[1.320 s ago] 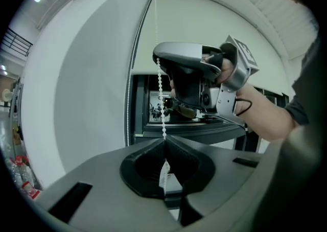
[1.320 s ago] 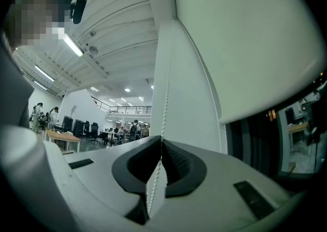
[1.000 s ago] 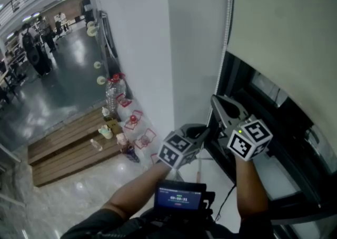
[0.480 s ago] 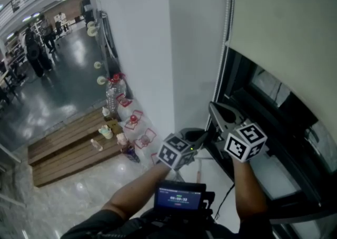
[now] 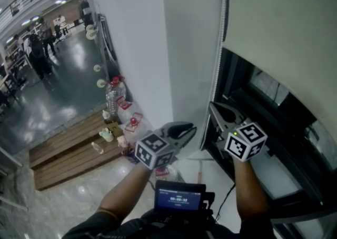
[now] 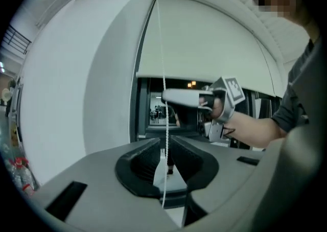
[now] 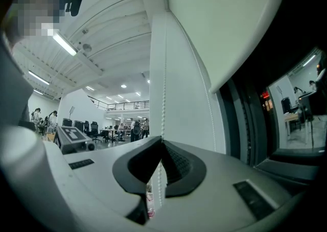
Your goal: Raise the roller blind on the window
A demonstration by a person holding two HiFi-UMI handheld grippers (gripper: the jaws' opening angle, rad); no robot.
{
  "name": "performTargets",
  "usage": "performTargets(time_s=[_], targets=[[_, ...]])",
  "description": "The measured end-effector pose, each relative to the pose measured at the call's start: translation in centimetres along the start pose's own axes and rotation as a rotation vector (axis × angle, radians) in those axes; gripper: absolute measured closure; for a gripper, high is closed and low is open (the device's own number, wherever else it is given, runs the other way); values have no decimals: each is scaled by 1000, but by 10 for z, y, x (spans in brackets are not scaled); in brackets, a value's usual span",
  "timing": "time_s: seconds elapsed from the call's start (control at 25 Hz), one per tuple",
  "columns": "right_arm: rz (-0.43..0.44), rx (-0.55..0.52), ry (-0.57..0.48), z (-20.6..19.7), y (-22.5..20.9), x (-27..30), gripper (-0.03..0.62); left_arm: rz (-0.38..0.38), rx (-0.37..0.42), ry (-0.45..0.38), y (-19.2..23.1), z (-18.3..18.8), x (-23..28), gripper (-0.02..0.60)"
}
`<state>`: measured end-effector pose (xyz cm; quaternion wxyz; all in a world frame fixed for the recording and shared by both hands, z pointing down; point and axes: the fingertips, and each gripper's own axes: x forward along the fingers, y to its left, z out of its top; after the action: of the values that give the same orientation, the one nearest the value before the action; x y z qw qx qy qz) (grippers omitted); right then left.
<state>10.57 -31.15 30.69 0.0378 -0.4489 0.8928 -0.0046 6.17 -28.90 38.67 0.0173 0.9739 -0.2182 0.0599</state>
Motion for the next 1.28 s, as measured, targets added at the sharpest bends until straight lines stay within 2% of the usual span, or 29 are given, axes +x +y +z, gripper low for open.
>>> performTargets(time_s=[0.12,0.24,0.32,0.44,0.68,0.84,1.0,1.28], targets=[[6,-1,0,-1,2,0,589,7,7,-119,3,57,-9,517],[15,0,-3,-1,5,1,589,-24,29,-220,1,119,-5,517],[25,-5,-7,-1,7,2,589,-44,55,-267,-1,156,1,517],[32,-8,-10,-1,10,4,589,-32,65,-299,4,193,13,517],[39,-19,-13,-2,12,4,589,-16,107,-272,8,200,34,517],[31,-15,-13,0,10,3,589,-13,119,-244,8,195,40,546],[27,-10,-13,-1,11,5,589,-15,88,-247,11,194,40,561],[34,-9,-13,-1,16,7,589,0,142,-259,10,193,35,565]])
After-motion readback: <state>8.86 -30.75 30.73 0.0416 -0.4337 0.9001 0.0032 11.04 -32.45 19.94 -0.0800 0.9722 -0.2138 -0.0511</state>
